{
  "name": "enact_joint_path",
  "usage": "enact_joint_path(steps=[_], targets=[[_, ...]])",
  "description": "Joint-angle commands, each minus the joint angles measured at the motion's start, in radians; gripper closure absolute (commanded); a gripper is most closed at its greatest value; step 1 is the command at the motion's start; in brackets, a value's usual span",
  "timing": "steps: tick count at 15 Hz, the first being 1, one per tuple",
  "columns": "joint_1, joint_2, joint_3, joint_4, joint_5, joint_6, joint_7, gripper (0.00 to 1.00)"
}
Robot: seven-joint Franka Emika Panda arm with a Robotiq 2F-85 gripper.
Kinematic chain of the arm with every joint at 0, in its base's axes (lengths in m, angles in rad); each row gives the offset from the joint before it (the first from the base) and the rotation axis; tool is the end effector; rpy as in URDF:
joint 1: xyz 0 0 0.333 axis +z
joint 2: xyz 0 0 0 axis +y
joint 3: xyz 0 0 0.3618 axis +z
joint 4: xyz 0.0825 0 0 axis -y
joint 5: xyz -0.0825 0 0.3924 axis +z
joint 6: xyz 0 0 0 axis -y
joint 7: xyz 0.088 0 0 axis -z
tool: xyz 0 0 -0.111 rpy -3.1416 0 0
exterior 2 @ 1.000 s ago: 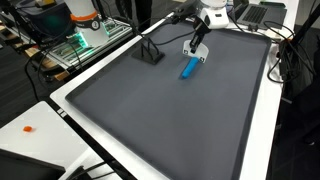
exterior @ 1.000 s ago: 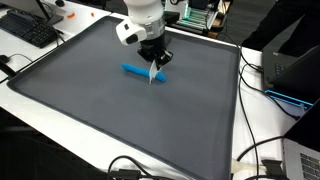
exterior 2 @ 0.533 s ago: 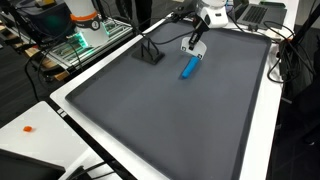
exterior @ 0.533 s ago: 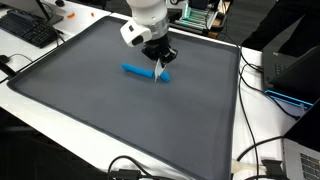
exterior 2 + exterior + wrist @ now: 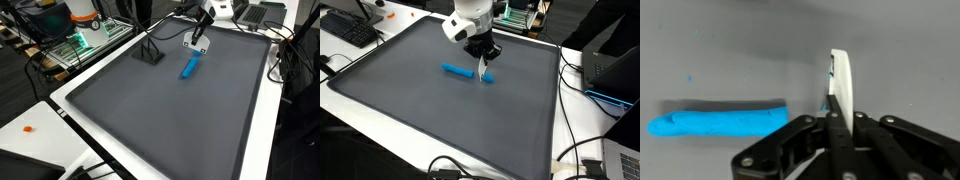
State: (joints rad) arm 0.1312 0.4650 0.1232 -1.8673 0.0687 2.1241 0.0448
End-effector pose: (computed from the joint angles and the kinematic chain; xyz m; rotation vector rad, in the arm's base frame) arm 0.6203 0.1589 0.2838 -3.0346 -0.2435 0.3360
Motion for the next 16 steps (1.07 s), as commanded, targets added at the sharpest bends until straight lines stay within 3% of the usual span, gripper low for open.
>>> enact_joint_path(steps=[1,16], targets=[[-0.005,-0.037,-0.009,0.003,-0.009,-0.03,-0.019,0.99],[-0.015,-0.037,-0.055,-0.015,-0.103,0.058,-0.039,0.99]])
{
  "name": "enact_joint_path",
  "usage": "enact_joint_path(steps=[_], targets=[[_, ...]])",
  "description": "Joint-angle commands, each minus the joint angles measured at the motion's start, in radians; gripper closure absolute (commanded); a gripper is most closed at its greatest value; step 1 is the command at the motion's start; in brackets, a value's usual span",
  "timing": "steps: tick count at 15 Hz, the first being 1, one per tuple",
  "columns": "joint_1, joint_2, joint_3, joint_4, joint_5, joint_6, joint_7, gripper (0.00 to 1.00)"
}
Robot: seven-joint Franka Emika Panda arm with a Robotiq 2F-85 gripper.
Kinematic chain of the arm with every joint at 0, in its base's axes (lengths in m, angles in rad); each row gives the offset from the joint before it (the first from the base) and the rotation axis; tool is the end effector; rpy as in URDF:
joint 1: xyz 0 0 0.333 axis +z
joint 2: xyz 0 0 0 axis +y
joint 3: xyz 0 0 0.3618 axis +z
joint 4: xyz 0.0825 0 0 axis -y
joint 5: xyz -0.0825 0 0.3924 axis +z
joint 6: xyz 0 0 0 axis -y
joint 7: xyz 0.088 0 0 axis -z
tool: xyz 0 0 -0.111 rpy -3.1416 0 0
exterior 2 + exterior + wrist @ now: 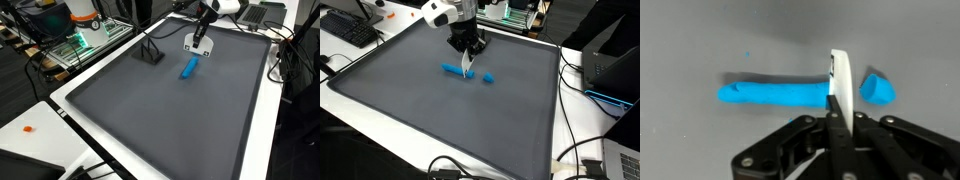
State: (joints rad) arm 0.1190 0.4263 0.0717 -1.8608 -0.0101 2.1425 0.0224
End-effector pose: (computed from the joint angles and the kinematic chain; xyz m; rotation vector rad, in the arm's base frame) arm 0.6350 0.1186 0.3110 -3.1155 -0.2656 0.2271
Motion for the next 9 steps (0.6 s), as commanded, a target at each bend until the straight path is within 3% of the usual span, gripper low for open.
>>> enact_joint_path(steps=[1,9], targets=[[-0.003,0.006,-0.004,-0.023,-0.029,0.05,-0.017,0.99],[0.003,0.036,-0.013,-0.05,-0.077,0.131,-0.012,0.99]])
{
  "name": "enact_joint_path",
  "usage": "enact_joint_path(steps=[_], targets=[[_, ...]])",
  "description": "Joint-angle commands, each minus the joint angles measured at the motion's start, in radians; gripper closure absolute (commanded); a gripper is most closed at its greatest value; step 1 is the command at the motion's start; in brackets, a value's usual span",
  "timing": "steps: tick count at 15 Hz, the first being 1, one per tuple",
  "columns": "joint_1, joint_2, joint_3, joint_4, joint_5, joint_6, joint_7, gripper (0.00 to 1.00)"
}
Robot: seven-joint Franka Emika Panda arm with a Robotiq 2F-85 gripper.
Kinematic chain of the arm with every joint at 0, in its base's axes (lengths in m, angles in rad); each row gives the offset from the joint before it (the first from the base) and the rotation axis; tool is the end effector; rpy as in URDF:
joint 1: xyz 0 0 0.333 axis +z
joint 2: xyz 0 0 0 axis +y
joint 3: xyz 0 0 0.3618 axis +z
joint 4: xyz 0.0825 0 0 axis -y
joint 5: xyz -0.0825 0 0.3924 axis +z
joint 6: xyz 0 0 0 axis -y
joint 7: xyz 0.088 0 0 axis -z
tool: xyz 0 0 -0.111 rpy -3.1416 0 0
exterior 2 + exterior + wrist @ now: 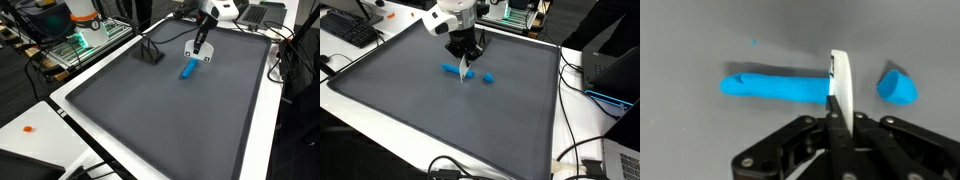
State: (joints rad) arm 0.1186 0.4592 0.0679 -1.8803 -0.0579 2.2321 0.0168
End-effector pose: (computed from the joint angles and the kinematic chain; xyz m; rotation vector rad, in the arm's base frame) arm 0.6391 0.1154 0.2881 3.0975 0.3143 -0.1621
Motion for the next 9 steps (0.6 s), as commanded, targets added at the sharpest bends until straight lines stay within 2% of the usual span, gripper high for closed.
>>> enact_joint_path(steps=[1,9], targets=[[0.005,0.007,-0.012,-0.036,-0.041,0.048,-0.004,0.99],[0.003,0.024,-0.009,-0.065,-0.038,0.098,0.0,0.99]])
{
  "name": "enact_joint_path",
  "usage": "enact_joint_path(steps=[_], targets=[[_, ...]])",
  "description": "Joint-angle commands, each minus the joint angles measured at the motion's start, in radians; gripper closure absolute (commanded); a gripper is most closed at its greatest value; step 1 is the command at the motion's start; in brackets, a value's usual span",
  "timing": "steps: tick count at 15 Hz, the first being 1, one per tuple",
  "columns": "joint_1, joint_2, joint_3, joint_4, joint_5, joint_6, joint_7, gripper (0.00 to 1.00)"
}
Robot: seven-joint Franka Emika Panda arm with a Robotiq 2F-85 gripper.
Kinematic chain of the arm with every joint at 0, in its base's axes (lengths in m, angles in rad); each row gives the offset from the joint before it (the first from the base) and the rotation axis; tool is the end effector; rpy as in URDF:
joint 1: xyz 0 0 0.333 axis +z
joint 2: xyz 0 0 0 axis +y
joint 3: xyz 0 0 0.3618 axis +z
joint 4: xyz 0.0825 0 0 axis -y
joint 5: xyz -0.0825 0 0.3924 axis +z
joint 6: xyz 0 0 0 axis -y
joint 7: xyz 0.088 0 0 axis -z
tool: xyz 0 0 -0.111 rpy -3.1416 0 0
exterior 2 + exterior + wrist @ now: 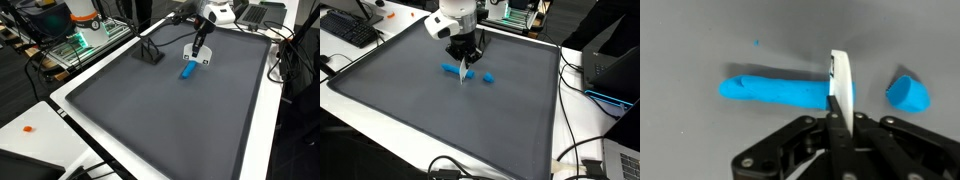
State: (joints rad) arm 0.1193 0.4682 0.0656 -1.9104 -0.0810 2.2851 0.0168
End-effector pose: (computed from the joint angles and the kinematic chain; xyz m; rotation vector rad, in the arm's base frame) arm 0.6350 0.1138 0.2739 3.0822 0.3378 -0.1372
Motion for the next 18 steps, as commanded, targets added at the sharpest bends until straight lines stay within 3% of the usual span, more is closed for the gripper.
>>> enact_joint_path(steps=[1,10,18], targets=[[0.001,0.017,-0.007,-0.04,-0.013,0.051,0.002,0.99],[-0.008,0.037,-0.002,-0.051,0.009,0.069,-0.002,0.99],[-0.036,0.034,0.04,-0.046,0.137,0.049,-0.036,0.99]])
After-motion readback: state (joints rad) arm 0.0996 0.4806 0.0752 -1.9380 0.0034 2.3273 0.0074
